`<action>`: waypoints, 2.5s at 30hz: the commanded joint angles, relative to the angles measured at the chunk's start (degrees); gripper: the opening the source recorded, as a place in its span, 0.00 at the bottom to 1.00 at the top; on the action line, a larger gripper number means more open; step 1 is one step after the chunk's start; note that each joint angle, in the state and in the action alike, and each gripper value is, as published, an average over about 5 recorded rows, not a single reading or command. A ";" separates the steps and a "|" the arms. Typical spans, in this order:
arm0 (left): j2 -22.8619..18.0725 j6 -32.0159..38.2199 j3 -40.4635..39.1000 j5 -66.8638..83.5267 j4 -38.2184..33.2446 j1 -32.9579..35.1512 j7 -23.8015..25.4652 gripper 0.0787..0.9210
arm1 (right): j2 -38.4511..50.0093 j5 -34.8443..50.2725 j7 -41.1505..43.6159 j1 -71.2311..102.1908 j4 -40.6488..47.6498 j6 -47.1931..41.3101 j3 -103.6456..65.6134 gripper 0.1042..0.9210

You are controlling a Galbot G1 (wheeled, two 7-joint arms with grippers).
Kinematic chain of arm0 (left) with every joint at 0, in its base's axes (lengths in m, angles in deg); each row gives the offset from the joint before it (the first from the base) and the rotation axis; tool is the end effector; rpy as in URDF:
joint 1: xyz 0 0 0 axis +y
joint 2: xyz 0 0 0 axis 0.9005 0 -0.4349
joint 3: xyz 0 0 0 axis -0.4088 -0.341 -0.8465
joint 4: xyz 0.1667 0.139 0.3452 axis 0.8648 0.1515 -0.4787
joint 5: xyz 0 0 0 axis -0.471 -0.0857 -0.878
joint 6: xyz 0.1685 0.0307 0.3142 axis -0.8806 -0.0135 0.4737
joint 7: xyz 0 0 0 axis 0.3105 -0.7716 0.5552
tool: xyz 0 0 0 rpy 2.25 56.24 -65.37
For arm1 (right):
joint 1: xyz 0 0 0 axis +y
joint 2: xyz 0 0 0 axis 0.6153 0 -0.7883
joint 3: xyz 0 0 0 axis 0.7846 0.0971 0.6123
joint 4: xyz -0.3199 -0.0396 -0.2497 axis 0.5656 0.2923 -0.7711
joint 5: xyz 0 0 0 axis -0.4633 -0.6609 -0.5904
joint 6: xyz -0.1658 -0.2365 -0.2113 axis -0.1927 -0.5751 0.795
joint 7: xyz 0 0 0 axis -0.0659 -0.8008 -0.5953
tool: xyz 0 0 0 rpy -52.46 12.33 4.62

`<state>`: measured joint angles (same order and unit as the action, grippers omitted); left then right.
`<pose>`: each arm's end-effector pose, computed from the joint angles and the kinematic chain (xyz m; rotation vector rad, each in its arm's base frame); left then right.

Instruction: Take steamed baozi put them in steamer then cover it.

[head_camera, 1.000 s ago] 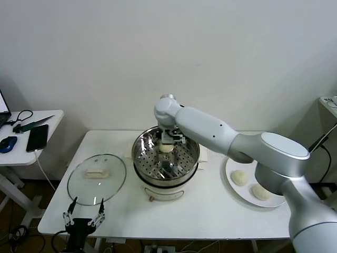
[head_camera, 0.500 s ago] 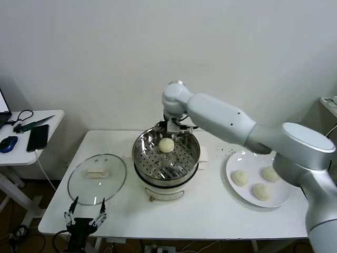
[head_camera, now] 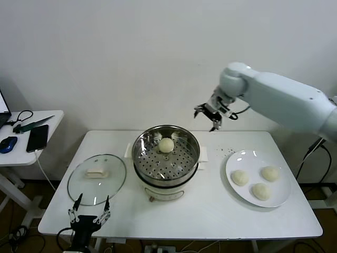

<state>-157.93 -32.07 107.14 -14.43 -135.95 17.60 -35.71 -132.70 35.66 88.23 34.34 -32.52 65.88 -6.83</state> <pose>0.0682 0.0503 -0.3714 0.0905 -2.9418 -0.3342 0.6173 -0.1037 -0.0209 1.5040 -1.2868 1.7372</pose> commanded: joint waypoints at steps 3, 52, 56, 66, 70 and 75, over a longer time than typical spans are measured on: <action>-0.32 -0.08 -0.48 -0.46 -0.15 -0.08 0.00 0.88 | 13.36 13.79 -0.24 5.70 -1.60 -16.30 4.41 0.88; -1.05 0.68 -0.13 -2.13 0.34 1.67 0.16 0.88 | 4.30 -4.57 0.29 32.29 13.98 -11.17 -20.82 0.68; -0.77 0.66 -0.12 -1.99 0.07 2.16 0.18 0.88 | 6.08 -0.50 0.34 25.82 12.14 -11.55 -16.67 0.67; -0.38 0.89 -0.98 -1.43 -0.88 2.35 0.43 0.88 | 2.13 20.03 -0.05 -4.65 10.62 -13.88 5.32 0.68; -0.19 0.90 -1.79 -1.31 -1.50 2.59 0.42 0.88 | -3.81 29.13 -0.80 -13.01 9.54 -16.14 10.84 0.68; 0.07 0.69 -2.76 -1.70 -2.75 2.86 0.58 0.88 | -10.98 35.50 -1.96 -16.16 8.18 -18.31 12.79 0.68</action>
<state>-158.01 -31.26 105.12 -16.06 -137.79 20.35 -35.19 -136.34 58.66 86.87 31.06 -23.26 49.75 -2.65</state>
